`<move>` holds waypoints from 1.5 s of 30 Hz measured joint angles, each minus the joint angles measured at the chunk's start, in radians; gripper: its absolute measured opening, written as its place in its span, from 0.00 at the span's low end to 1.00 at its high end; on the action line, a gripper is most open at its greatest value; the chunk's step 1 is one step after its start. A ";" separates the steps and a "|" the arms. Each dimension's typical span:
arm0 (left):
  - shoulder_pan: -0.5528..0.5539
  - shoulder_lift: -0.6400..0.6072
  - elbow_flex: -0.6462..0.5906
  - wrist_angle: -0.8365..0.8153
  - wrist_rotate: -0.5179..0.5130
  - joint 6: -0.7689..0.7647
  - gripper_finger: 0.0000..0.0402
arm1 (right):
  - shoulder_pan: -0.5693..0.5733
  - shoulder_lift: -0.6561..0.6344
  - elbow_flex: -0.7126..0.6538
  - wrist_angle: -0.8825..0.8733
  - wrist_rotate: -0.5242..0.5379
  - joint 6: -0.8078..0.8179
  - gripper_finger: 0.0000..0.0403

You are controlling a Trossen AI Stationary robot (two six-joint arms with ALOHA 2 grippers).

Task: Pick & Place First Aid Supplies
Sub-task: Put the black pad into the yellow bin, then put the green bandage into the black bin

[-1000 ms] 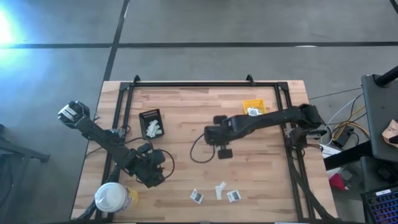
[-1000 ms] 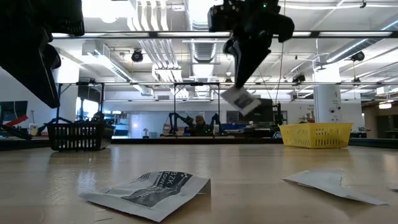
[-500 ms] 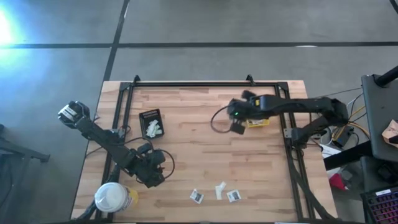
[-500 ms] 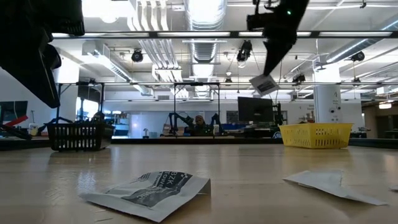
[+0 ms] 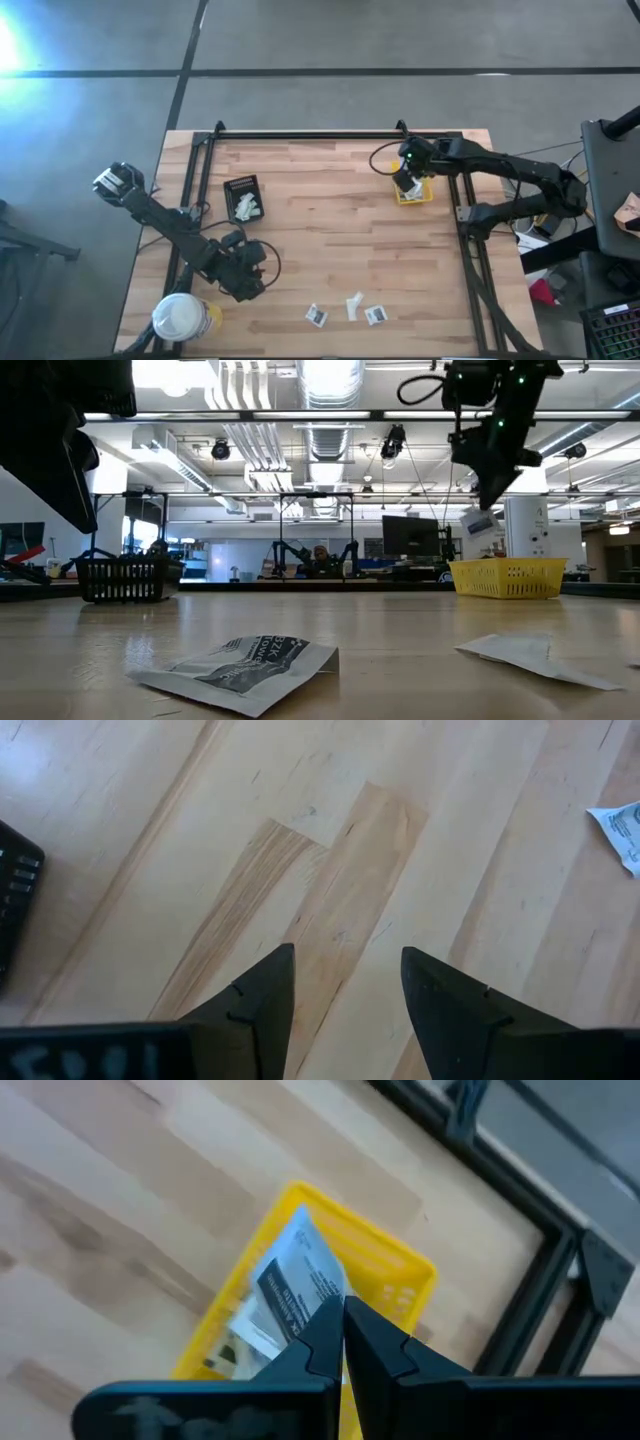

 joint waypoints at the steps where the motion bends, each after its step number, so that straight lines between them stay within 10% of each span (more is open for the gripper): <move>1: 0.000 0.000 0.000 0.000 0.000 0.000 0.44 | -0.014 -0.001 -0.012 0.001 -0.008 0.004 0.02; 32: 0.000 0.000 0.000 0.008 -0.004 0.000 0.44 | -0.091 0.042 -0.185 0.083 -0.065 0.052 0.02; 45: 0.000 0.000 0.000 0.009 -0.004 0.000 0.44 | -0.091 0.042 -0.158 0.072 -0.057 0.053 0.25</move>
